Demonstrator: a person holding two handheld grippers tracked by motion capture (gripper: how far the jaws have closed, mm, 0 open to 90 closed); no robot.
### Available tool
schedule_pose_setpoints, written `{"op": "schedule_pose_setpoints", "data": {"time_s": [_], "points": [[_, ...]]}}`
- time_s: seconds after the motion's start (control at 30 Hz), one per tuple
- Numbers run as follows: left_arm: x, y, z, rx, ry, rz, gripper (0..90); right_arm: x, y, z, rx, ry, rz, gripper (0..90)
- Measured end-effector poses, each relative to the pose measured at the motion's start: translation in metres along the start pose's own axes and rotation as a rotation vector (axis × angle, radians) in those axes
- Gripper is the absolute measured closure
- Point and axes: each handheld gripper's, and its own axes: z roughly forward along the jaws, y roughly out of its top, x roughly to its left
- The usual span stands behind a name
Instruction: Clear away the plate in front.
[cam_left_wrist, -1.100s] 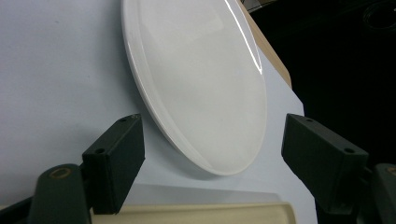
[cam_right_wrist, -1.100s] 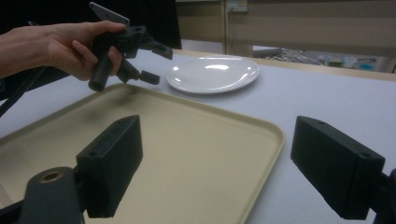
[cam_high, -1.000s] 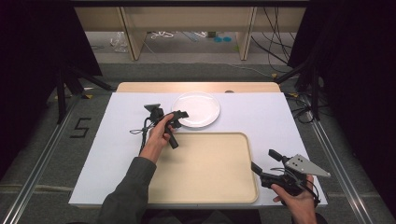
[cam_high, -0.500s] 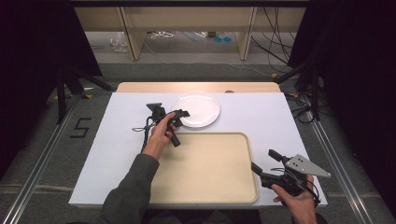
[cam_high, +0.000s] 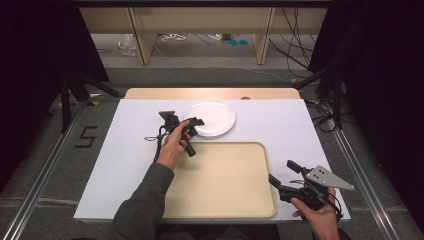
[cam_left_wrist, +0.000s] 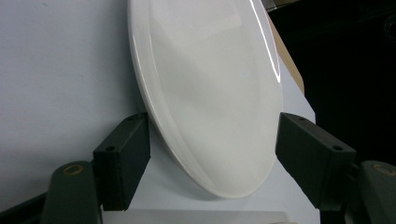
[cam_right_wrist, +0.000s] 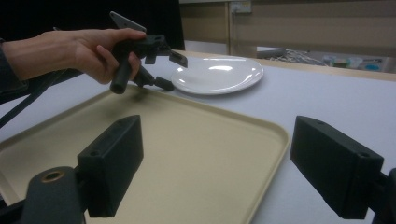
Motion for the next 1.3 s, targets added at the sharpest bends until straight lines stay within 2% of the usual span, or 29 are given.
{"op": "schedule_pose_setpoints", "data": {"time_s": [0.03,0.1,0.13,0.2,0.27,0.3,0.43,0.47,0.5,0.53,0.6,0.7,0.73,0.93,0.97,1.1,1.13,1.3], "points": [[-0.001,-0.002,0.002,-0.017,0.006,-0.006,28.9,0.0,0.0,0.0,0.0,0.0,0.0,18.1],[-0.002,-0.002,0.002,-0.005,0.017,-0.006,29.8,0.0,0.0,0.0,0.002,-0.003,-0.001,18.1],[-0.004,-0.003,0.004,-0.011,0.016,-0.021,29.7,0.0,0.0,0.0,0.002,-0.008,0.0,18.2],[-0.003,-0.003,0.004,-0.021,0.013,-0.025,31.2,0.0,0.0,-0.001,0.011,-0.006,0.0,18.2],[-0.004,-0.004,0.005,-0.045,0.03,-0.046,32.1,0.0,0.0,-0.002,0.016,-0.007,0.001,18.2],[-0.004,-0.004,0.005,-0.037,0.029,-0.051,32.1,0.0,0.0,-0.002,0.016,-0.007,0.001,18.2],[-0.004,-0.004,0.005,-0.069,0.049,-0.099,35.2,0.001,0.0,-0.001,0.005,0.002,-0.001,18.3],[-0.004,-0.004,0.005,-0.081,0.052,-0.103,35.7,0.001,0.0,0.0,-0.004,-0.001,0.0,18.3],[-0.005,-0.005,0.007,-0.099,0.055,-0.125,35.7,0.001,0.0,0.0,-0.004,-0.001,0.0,18.3],[-0.006,-0.006,0.009,-0.127,0.048,-0.143,36.7,0.001,0.001,-0.001,0.013,0.006,0.006,18.4],[-0.006,-0.006,0.008,-0.115,0.058,-0.14,38.1,0.001,0.0,-0.001,0.011,0.007,0.006,18.5],[-0.006,-0.008,0.009,-0.124,0.068,-0.16,40.5,0.001,0.0,-0.001,0.008,0.008,0.005,18.6],[-0.004,-0.009,0.009,-0.15,0.07,-0.177,42.4,0.001,0.001,-0.001,0.009,0.009,0.005,18.6],[-0.003,-0.011,0.008,-0.159,0.077,-0.189,48.3,0.002,0.001,-0.001,0.009,0.011,0.005,18.7],[-0.003,-0.012,0.008,-0.158,0.09,-0.189,49.5,0.002,0.001,-0.001,0.009,0.011,0.005,18.7],[-0.003,-0.013,0.009,-0.174,0.101,-0.192,56.5,0.001,0.001,-0.001,0.005,0.012,-0.003,18.9],[-0.004,-0.013,0.008,-0.173,0.119,-0.193,58.5,0.001,0.001,-0.001,0.005,0.012,-0.004,18.9],[-0.002,-0.014,0.008,-0.184,0.129,-0.191,69.2,0.001,0.001,-0.001,0.004,0.013,-0.004,19.2]]}}
